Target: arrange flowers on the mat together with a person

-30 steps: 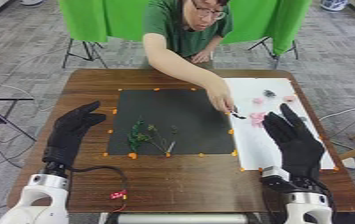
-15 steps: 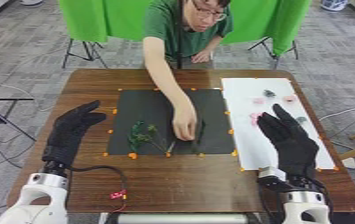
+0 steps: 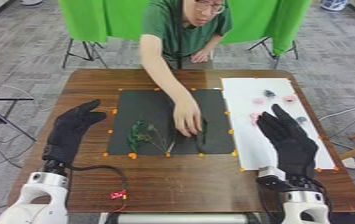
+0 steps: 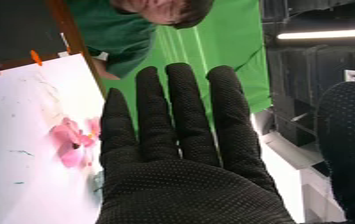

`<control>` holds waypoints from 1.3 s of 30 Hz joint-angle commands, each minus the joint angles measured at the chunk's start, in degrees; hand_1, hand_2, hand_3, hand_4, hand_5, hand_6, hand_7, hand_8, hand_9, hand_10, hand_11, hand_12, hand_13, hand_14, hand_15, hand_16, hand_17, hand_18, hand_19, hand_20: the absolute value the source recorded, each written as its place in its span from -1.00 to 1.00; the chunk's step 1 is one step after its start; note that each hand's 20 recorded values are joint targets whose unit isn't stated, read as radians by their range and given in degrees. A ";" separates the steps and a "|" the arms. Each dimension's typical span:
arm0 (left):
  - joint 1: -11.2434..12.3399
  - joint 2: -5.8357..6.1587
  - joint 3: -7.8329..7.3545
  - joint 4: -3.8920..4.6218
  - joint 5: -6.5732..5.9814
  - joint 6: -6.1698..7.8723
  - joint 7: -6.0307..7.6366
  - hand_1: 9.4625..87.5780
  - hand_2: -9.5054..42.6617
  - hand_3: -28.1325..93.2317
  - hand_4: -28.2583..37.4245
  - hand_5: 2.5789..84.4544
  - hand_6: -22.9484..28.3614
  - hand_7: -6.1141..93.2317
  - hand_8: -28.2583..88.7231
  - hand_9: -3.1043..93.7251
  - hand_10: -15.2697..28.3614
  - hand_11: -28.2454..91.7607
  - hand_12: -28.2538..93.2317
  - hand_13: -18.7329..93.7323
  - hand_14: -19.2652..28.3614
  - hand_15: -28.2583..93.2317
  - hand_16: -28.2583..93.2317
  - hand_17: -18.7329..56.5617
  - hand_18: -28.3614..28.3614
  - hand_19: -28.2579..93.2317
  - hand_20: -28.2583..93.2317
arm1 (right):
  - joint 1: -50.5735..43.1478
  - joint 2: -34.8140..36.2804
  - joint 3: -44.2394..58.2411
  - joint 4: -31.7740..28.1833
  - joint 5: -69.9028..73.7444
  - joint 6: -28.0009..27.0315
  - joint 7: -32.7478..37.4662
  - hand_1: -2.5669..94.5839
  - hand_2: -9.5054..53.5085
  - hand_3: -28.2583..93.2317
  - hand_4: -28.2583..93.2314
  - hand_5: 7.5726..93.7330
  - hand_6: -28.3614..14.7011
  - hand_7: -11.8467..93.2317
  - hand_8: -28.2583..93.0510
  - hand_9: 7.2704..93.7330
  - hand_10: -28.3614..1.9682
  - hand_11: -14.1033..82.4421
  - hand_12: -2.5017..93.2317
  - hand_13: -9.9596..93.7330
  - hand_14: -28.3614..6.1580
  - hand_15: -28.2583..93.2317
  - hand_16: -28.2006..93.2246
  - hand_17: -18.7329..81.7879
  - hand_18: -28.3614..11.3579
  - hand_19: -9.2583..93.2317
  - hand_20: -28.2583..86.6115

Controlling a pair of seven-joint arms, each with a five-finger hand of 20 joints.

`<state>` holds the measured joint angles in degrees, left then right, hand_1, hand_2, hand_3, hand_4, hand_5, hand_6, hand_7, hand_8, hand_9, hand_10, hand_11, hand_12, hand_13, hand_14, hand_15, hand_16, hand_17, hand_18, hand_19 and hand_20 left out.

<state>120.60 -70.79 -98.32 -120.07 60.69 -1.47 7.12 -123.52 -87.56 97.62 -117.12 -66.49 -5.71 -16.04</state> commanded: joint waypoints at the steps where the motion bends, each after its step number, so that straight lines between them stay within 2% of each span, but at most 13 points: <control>1: 0.25 -0.10 0.51 0.38 0.52 0.65 0.89 -0.59 -0.51 0.48 -0.79 0.14 0.02 -0.61 -0.62 0.15 0.35 -0.12 -0.26 -0.03 0.58 -0.22 -0.45 -0.47 0.52 -0.34 -0.23 | -0.69 -0.70 -0.52 0.44 0.32 0.76 0.08 -0.77 -0.55 0.84 -0.80 -0.14 0.27 -0.57 -0.69 -0.07 -0.08 -0.59 -0.73 -0.09 -0.06 -0.32 -0.40 -0.25 -0.21 -0.74 -0.07; 5: 0.27 -0.06 0.55 0.41 0.55 0.76 1.10 -0.59 -0.50 0.48 -0.80 0.14 0.02 -0.60 -0.62 0.15 0.34 -0.11 -0.26 -0.03 0.57 -0.21 -0.45 -0.47 0.52 -0.34 -0.23 | -0.73 -0.63 -0.52 0.41 0.38 0.91 0.07 -0.77 -0.55 0.84 -0.80 -0.14 0.26 -0.58 -0.69 -0.07 -0.08 -0.59 -0.73 -0.10 -0.05 -0.32 -0.40 -0.25 -0.21 -0.74 -0.07; 9: 0.65 -0.05 0.88 0.25 0.36 1.96 2.24 -0.59 -0.50 0.48 -0.80 0.14 0.02 -0.60 -0.62 0.15 0.34 -0.11 -0.26 -0.03 0.57 -0.22 -0.46 -0.47 0.52 -0.34 -0.23 | -0.07 0.22 -0.47 0.14 0.10 1.18 0.49 -0.77 -0.56 0.84 -0.80 -0.13 0.26 -0.58 -0.69 -0.06 -0.08 -0.59 -0.73 -0.10 -0.05 -0.32 -0.40 -0.24 -0.20 -0.74 -0.07; 10: 0.76 -0.02 0.94 0.21 0.28 2.20 2.48 -0.59 -0.50 0.48 -0.80 0.14 0.02 -0.60 -0.62 0.15 0.34 -0.11 -0.26 -0.02 0.57 -0.21 -0.46 -0.47 0.52 -0.34 -0.23 | 0.34 0.70 -0.19 -0.35 -1.81 2.03 1.50 -0.76 -0.60 0.83 -0.80 -0.13 0.26 -0.58 -0.69 -0.06 -0.09 -0.59 -0.72 -0.10 -0.05 -0.32 -0.40 -0.24 -0.21 -0.74 -0.06; 11: 0.87 -0.11 0.88 0.13 0.33 2.19 2.59 -0.59 -0.50 0.48 -0.80 0.14 0.02 -0.60 -0.62 0.15 0.35 -0.11 -0.26 -0.02 0.57 -0.21 -0.45 -0.47 0.52 -0.34 -0.23 | 0.85 1.67 -0.40 -0.96 -5.17 4.98 2.18 -0.72 -0.73 0.81 -0.79 -0.13 0.26 -0.58 -0.69 -0.05 -0.11 -0.58 -0.70 -0.10 -0.06 -0.32 -0.39 -0.23 -0.23 -0.71 -0.05; 14: 0.95 -0.18 0.74 0.07 0.43 2.14 2.43 -0.59 -0.50 0.49 -0.80 0.15 0.02 -0.60 -0.62 0.16 0.34 -0.10 -0.26 -0.02 0.57 -0.21 -0.46 -0.47 0.52 -0.34 -0.23 | 3.79 4.86 -0.40 -2.73 -18.38 13.38 7.12 -0.61 -0.96 0.72 -0.80 -0.11 0.18 -0.57 -0.68 0.00 -0.19 -0.56 -0.64 0.02 -0.17 -0.29 -0.34 -0.11 -0.31 -0.54 0.02; 17: 1.03 -0.28 0.74 -0.09 0.36 2.20 2.32 -0.59 -0.50 0.49 -0.80 0.15 0.03 -0.59 -0.62 0.16 0.35 -0.10 -0.26 -0.02 0.57 -0.21 -0.46 -0.47 0.52 -0.34 -0.23 | 8.23 8.90 0.64 -3.13 -33.20 14.77 13.39 -0.54 -1.00 0.60 -0.87 -0.05 0.11 -0.57 -0.67 0.10 -0.29 -0.46 -0.57 0.26 -0.22 -0.24 -0.23 0.10 -0.38 -0.30 0.15; 21: 1.06 -0.23 0.81 -0.21 0.33 2.17 2.04 -0.59 -0.50 0.49 -0.80 0.15 0.03 -0.59 -0.62 0.16 0.34 -0.10 -0.26 -0.02 0.57 -0.20 -0.46 -0.47 0.52 -0.34 -0.23 | 13.34 13.39 2.57 -4.17 -49.07 7.47 22.19 -0.48 -1.00 0.55 -0.92 0.02 0.04 -0.60 -0.65 0.18 -0.42 -0.43 -0.56 0.39 -0.25 -0.07 -0.19 0.22 -0.42 0.03 0.19; 22: 0.85 -0.18 0.84 -0.08 0.32 2.00 1.96 -0.59 -0.50 0.49 -0.80 0.15 0.03 -0.59 -0.62 0.16 0.34 -0.10 -0.26 -0.02 0.57 -0.20 -0.46 -0.46 0.52 -0.34 -0.23 | 14.40 14.12 3.38 -4.39 -53.13 3.81 23.20 -0.45 -1.00 0.54 -0.92 0.02 0.03 -0.61 -0.65 0.19 -0.43 -0.44 -0.56 0.42 -0.23 -0.05 -0.19 0.25 -0.41 0.08 0.19; 26: 0.78 -0.01 0.69 -0.16 0.33 1.93 1.58 -0.59 -0.50 0.49 -0.80 0.15 0.03 -0.59 -0.62 0.16 0.34 -0.09 -0.26 -0.02 0.57 -0.20 -0.46 -0.46 0.52 -0.34 -0.23 | 18.30 18.71 1.97 -3.28 -63.92 -3.43 27.62 -0.36 -1.00 0.52 -0.90 0.05 0.04 -0.62 -0.65 0.25 -0.43 -0.46 -0.59 0.50 -0.17 -0.02 -0.19 0.34 -0.34 0.15 0.17; 29: 0.69 0.09 0.64 -0.19 0.30 2.03 1.50 -0.59 -0.49 0.49 -0.80 0.15 0.03 -0.60 -0.62 0.15 0.35 -0.09 -0.26 -0.02 0.57 -0.20 -0.46 -0.46 0.52 -0.34 -0.23 | 20.59 22.02 -0.72 -1.67 -69.12 -5.70 29.91 -0.28 -1.00 0.50 -0.90 0.09 0.04 -0.62 -0.65 0.35 -0.41 -0.46 -0.60 0.64 -0.04 0.00 -0.20 0.54 -0.18 0.20 0.16; 33: 0.87 0.40 0.63 -0.25 0.17 1.92 1.43 -0.59 -0.50 0.49 -0.80 0.15 0.03 -0.59 -0.62 0.16 0.35 -0.09 -0.26 -0.02 0.57 -0.20 -0.46 -0.47 0.52 -0.34 -0.23 | 24.63 24.93 -3.46 0.36 -73.51 -14.55 32.32 -0.16 -1.00 0.46 -0.87 0.14 0.08 -0.62 -0.66 0.47 -0.32 -0.46 -0.63 0.85 0.15 0.01 -0.19 0.73 0.02 0.33 0.16; 39: 1.06 0.59 0.51 -0.29 0.03 2.08 1.38 -0.59 -0.50 0.49 -0.80 0.15 0.03 -0.60 -0.62 0.15 0.35 -0.10 -0.26 -0.02 0.58 -0.20 -0.46 -0.47 0.52 -0.34 -0.23 | 30.35 27.79 -9.42 5.18 -76.45 -18.60 35.55 -0.11 -1.00 0.45 -0.89 0.15 0.12 -0.62 -0.66 0.56 -0.26 -0.47 -0.66 0.96 0.28 -0.01 -0.17 0.81 0.13 0.42 0.13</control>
<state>120.90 -70.39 -97.68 -120.23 60.89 0.16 9.22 -98.86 -62.34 92.19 -116.47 -135.59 -19.54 16.36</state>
